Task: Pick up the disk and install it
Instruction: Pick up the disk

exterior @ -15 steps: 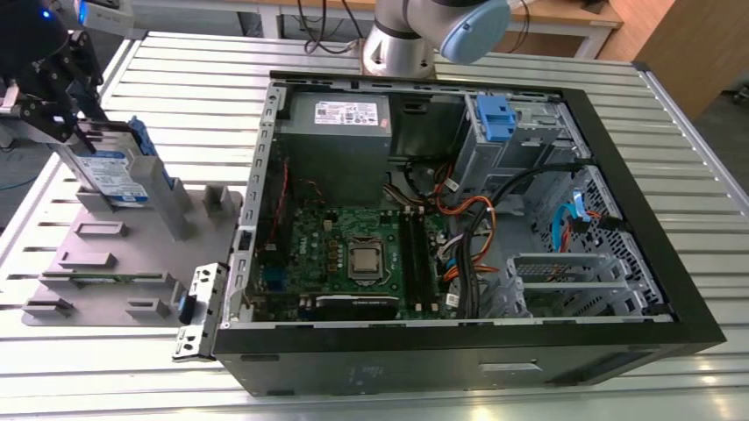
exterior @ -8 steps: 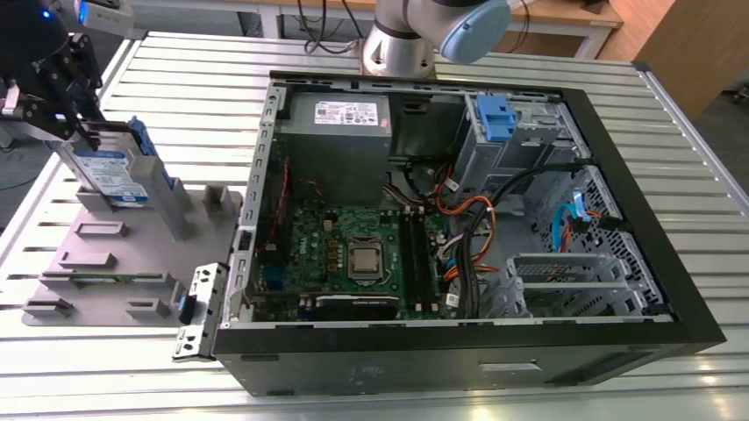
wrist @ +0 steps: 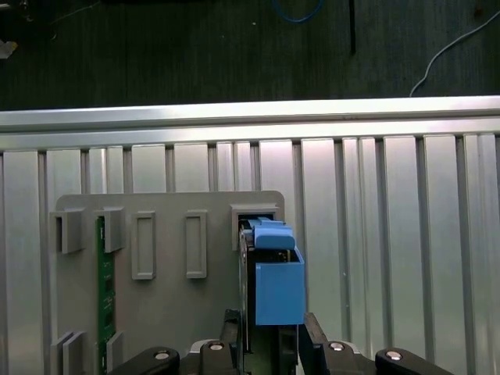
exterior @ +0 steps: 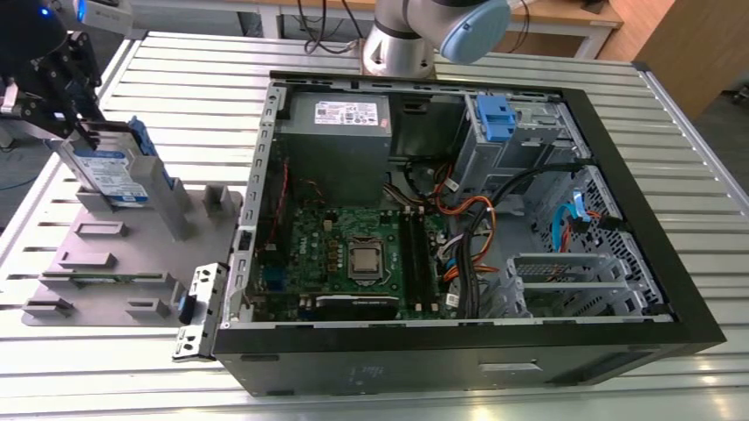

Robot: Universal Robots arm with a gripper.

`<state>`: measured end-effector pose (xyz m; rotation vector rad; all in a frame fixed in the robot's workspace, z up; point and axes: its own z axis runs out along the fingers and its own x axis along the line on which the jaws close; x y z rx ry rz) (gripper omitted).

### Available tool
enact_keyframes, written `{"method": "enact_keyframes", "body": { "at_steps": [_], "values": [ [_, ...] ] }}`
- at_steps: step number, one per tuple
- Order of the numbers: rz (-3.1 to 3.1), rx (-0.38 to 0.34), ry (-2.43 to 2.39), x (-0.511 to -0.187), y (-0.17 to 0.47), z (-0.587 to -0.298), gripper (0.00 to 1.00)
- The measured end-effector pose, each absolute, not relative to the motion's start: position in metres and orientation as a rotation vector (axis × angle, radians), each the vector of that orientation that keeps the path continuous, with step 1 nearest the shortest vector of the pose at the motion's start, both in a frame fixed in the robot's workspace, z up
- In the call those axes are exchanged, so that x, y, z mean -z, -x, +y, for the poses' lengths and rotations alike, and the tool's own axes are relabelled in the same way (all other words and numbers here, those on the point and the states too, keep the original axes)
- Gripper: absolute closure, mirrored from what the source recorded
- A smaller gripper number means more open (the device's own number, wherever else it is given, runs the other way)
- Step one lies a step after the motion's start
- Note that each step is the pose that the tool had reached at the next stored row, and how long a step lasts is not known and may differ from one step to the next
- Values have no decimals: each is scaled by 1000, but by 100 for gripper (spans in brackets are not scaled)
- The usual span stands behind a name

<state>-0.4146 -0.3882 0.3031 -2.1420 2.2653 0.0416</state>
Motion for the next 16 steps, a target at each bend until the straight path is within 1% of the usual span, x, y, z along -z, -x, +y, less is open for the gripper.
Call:
{"method": "enact_keyframes", "body": {
  "at_steps": [12, 14, 15, 16],
  "values": [
    [2265, -42, 2142, -304, 415, -388, 58],
    [2266, -42, 2142, -304, 415, -388, 59],
    [2266, -42, 2142, -304, 415, -388, 65],
    [2265, -42, 2142, -304, 415, -388, 65]
  ]
}}
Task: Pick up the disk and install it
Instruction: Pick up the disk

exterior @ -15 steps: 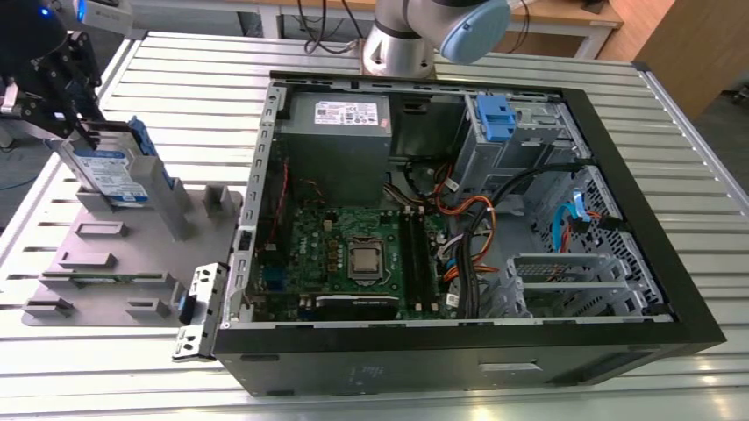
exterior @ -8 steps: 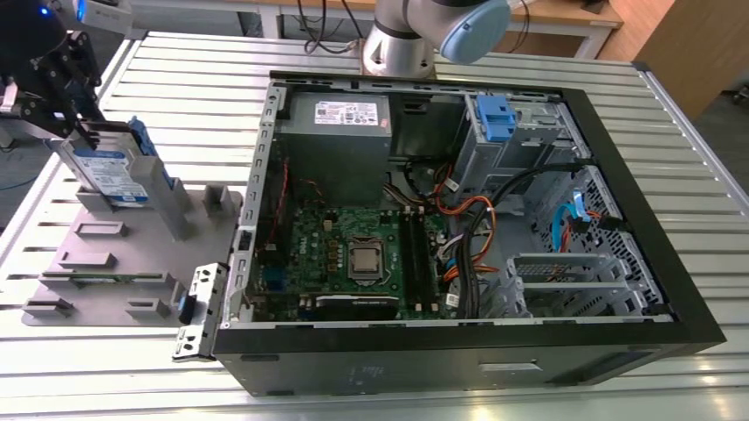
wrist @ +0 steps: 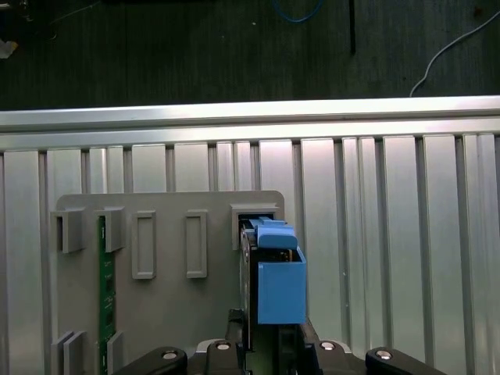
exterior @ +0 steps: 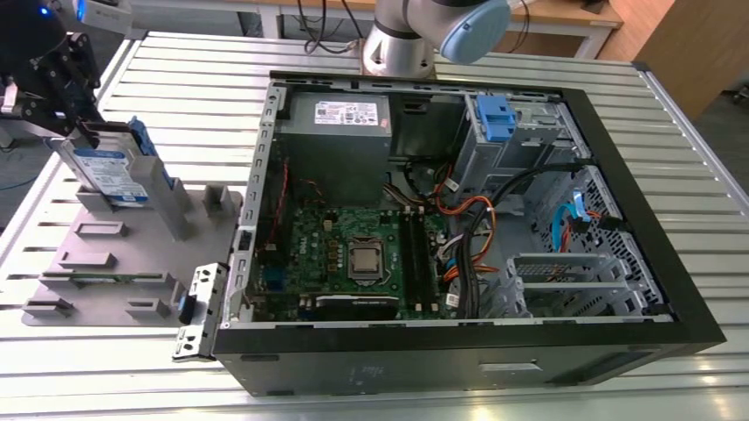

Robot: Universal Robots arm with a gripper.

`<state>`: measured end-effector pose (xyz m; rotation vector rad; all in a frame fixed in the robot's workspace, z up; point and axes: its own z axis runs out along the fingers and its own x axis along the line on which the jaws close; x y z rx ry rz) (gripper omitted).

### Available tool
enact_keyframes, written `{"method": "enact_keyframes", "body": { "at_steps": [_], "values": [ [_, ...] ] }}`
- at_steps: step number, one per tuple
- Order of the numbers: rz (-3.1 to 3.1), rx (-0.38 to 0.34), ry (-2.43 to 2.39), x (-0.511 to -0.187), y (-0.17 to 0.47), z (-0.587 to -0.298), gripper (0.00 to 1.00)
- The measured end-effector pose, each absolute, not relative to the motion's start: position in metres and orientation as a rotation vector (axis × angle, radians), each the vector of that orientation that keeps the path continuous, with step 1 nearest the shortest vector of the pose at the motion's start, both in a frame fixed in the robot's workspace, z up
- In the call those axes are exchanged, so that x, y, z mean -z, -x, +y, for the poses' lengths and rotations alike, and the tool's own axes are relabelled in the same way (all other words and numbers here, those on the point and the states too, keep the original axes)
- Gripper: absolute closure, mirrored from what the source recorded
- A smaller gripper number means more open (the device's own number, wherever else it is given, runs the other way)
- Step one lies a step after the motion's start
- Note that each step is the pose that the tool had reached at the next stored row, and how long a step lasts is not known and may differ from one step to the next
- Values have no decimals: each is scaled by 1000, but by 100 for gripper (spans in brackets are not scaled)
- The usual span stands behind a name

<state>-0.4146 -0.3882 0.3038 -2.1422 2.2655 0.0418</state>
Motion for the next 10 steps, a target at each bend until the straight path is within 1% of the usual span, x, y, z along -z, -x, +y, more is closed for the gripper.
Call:
{"method": "enact_keyframes", "body": {
  "at_steps": [10],
  "values": [
    [2266, -42, 2143, -306, 415, -388, 65]
  ]
}}
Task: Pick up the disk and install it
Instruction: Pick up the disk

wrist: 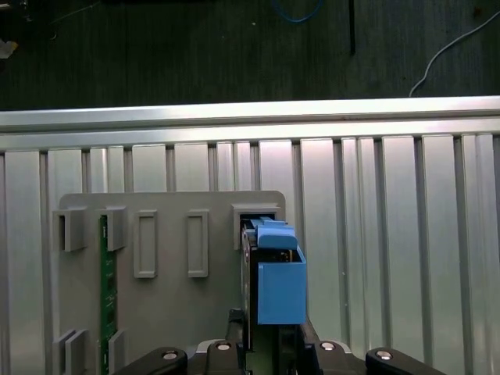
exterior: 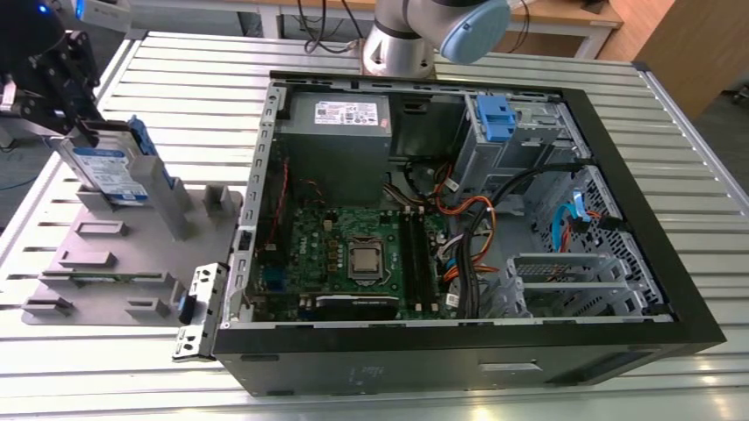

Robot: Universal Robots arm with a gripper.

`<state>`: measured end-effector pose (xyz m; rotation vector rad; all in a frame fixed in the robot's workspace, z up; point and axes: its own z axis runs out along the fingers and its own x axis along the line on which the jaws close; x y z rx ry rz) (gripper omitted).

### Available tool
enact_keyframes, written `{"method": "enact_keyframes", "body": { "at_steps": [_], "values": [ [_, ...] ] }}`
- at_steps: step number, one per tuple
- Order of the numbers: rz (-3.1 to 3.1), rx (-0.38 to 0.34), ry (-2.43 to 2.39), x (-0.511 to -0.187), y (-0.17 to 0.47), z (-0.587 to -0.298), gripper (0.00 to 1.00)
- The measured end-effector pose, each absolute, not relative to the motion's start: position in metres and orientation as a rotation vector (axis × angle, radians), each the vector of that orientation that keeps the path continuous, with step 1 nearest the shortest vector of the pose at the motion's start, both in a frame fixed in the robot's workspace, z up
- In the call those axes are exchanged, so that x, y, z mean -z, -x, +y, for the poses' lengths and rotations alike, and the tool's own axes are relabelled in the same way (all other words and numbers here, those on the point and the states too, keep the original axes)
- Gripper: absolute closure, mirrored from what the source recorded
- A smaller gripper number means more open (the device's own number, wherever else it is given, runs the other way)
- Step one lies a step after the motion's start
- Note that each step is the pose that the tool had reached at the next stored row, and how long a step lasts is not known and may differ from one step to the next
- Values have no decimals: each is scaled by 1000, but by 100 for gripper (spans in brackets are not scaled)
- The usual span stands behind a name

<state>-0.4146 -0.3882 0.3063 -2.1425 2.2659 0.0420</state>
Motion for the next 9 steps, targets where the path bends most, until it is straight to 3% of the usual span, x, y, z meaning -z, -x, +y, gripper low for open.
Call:
{"method": "enact_keyframes", "body": {
  "at_steps": [9],
  "values": [
    [2265, -42, 2142, -307, 415, -388, 65]
  ]
}}
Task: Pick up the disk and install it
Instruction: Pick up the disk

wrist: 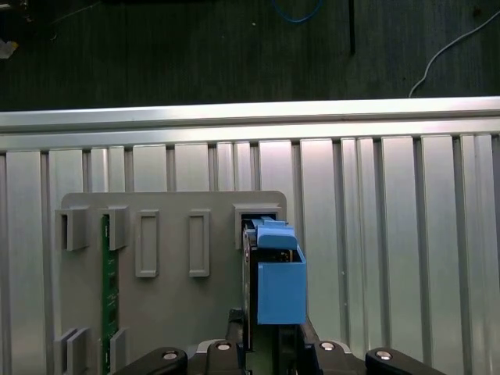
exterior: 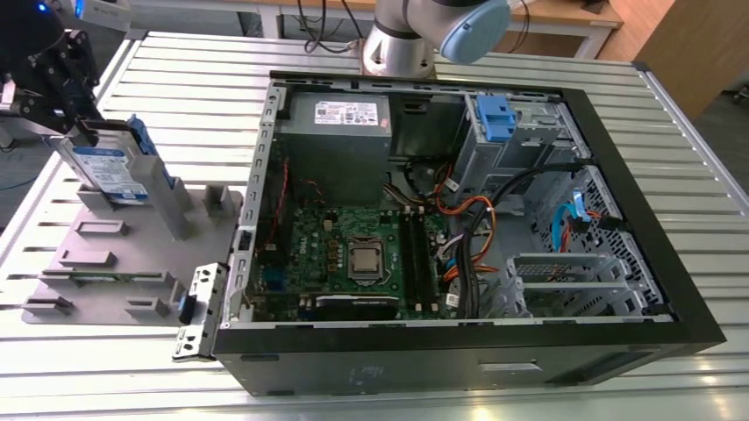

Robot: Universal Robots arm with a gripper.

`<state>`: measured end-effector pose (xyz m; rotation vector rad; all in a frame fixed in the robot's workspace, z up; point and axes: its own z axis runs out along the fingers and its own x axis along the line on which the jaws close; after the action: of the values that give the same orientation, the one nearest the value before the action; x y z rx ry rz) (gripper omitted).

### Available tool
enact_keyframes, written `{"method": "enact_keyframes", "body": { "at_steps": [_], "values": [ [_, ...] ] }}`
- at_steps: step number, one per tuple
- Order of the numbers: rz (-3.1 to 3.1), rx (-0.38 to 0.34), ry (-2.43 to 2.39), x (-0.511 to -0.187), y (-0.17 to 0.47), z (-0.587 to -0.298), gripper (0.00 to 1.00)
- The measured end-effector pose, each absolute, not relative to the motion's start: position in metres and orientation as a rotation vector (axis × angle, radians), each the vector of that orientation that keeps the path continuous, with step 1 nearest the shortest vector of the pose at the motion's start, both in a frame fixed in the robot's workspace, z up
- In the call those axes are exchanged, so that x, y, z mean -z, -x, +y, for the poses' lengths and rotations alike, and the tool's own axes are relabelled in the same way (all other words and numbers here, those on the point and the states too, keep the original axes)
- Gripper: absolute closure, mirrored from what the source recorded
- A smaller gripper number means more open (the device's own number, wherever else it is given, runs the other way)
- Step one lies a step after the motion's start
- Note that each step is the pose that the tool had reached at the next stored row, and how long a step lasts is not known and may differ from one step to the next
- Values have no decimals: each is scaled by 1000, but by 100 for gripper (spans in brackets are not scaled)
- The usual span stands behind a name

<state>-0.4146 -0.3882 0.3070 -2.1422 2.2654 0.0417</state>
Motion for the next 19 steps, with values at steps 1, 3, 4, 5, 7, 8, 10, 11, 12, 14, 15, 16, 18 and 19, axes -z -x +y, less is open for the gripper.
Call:
{"method": "enact_keyframes", "body": {
  "at_steps": [1, 3, 4, 5, 7, 8, 10, 11, 12, 14, 15, 16, 18, 19],
  "values": [
    [2265, -42, 2142, -307, 415, -388, 65],
    [2266, -42, 2142, -308, 415, -388, 65],
    [2266, -42, 2142, -308, 415, -388, 65],
    [2266, -42, 2142, -309, 415, -388, 65],
    [2266, -42, 2142, -311, 415, -388, 65],
    [2266, -42, 2142, -312, 415, -388, 65],
    [2266, -42, 2142, -315, 415, -388, 65],
    [2265, -42, 2142, -316, 415, -388, 65],
    [2265, -42, 2142, -316, 415, -388, 65],
    [2265, -42, 2142, -316, 415, -388, 65],
    [2265, -42, 2142, -316, 415, -388, 65],
    [2265, -42, 2142, -316, 415, -388, 65],
    [2265, -42, 2142, -317, 415, -388, 65],
    [2265, -42, 2142, -317, 415, -388, 65]
  ]
}}
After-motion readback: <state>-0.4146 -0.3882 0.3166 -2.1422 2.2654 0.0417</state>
